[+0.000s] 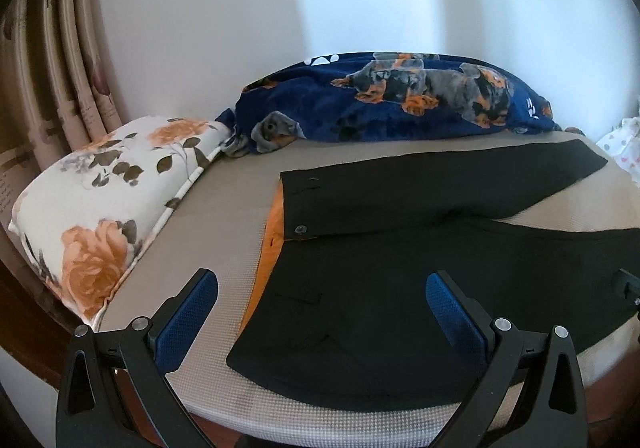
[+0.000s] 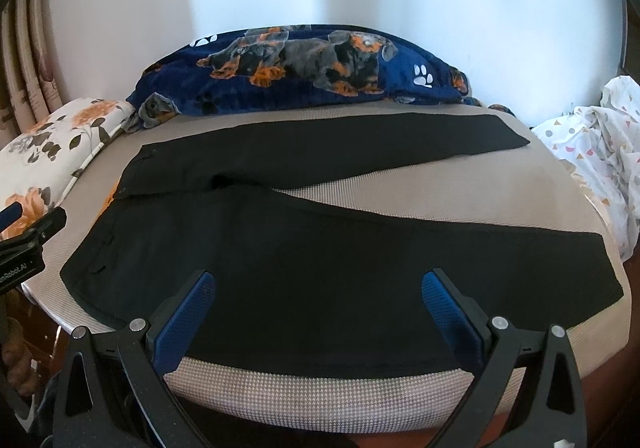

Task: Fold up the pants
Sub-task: 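Move both grippers over the black trousers toward the waistband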

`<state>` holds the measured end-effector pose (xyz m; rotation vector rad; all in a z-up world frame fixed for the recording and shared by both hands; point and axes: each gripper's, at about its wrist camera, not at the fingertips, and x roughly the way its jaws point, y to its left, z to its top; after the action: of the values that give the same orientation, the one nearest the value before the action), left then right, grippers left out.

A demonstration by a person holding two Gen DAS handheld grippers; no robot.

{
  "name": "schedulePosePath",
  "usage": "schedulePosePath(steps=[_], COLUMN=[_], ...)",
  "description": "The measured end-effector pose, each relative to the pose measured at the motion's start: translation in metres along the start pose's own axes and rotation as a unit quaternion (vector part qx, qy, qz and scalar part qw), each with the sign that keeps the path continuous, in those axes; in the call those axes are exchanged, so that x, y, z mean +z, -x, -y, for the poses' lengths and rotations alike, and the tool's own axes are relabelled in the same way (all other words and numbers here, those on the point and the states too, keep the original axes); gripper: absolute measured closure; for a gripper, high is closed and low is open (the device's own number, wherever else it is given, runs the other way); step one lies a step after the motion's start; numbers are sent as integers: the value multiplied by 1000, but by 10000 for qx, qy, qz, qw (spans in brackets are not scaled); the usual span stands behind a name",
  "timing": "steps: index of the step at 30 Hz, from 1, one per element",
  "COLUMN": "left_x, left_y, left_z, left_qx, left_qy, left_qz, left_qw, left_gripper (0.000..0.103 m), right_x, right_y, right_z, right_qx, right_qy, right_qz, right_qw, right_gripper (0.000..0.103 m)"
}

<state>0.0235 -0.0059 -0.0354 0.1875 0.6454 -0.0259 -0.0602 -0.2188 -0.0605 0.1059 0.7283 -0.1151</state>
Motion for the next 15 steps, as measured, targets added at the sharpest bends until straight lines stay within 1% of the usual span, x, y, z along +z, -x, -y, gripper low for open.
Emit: schedulePosePath(steps=[7, 15], left_x=[-1, -2], left_y=[-2, -8], left_z=[5, 2], left_qx=[136, 180], left_qy=[-103, -43], left_qz=[-56, -205], left_qw=[9998, 9996], left_gripper=[0, 0], right_x=[-2, -3], right_y=[-4, -8], right_z=[2, 4], right_qx=[24, 69], right_qy=[-32, -70], right_qz=[-57, -120], right_qw=[10000, 9999], right_gripper=[0, 0])
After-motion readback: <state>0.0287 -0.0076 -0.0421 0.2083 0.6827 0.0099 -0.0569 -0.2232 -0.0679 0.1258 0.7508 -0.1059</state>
